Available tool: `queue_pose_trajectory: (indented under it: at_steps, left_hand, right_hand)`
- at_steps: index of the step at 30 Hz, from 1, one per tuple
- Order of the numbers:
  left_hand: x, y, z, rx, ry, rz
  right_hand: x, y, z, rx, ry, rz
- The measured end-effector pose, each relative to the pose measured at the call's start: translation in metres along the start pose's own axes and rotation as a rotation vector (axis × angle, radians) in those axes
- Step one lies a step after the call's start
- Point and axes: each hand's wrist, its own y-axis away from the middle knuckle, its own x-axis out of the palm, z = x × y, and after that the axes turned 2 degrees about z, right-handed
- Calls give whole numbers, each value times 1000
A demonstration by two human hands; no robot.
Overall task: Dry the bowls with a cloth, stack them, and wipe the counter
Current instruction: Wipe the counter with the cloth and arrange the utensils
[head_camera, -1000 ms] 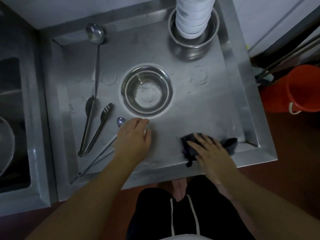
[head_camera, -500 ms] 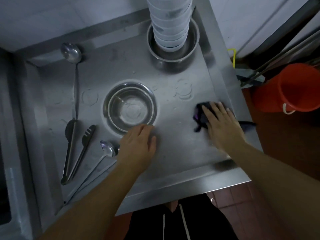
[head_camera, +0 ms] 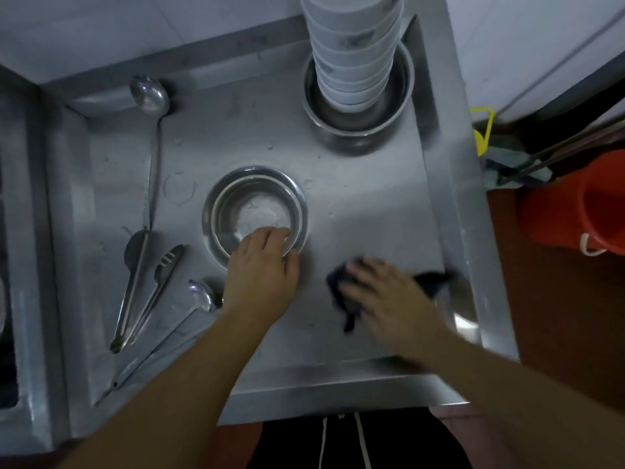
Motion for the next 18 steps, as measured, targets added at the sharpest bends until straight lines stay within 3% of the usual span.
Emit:
queue_pose_trajectory:
  at_steps: [3, 6, 8, 11, 13, 15, 16, 18]
  left_hand:
    - [-2, -2, -12, -18, -11, 17]
    - [-5, -1, -18, -40, -12, 24]
    - [-8, 0, -19, -42, -16, 25]
    - [-11, 1, -14, -57, -15, 14]
    - [-13, -1, -9, -67, -17, 1]
    - [-15, -5, -3, -78, -19, -14]
    - [-15, -8, 1, -84, -18, -22]
    - [-17, -14, 9, -100, -13, -40]
  right_hand:
    - [12, 53, 13, -203, 41, 157]
    - [-3, 34, -14, -262, 78, 156]
    - [-19, -3, -36, -132, 37, 30]
    - [-47, -72, -60, 259, -42, -216]
    - [-59, -119, -59, 497, -68, -293]
    - [-58, -152, -43, 613, -107, -324]
    - [-55, -160, -34, 566, -100, -320]
    - [-44, -159, -20, 299, -43, -225]
